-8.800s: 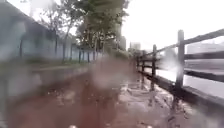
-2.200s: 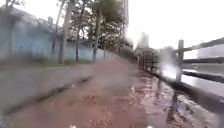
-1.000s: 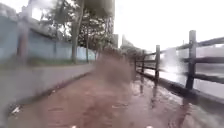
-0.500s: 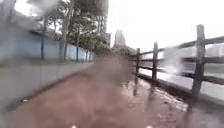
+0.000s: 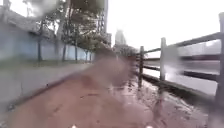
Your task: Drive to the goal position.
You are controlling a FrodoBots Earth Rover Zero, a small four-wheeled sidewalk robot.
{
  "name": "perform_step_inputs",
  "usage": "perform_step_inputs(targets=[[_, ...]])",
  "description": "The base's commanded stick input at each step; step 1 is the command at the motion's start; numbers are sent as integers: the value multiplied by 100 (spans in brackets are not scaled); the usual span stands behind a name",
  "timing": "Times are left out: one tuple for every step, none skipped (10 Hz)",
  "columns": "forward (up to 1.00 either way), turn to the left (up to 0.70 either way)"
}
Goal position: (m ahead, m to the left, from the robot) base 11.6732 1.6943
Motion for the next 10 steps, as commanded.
perform_step_inputs(targets=[[100, 0], [100, 0], [100, 0], [100, 0], [100, 0], [100, 0], [100, 0], [100, 0], [100, 0], [100, 0]])
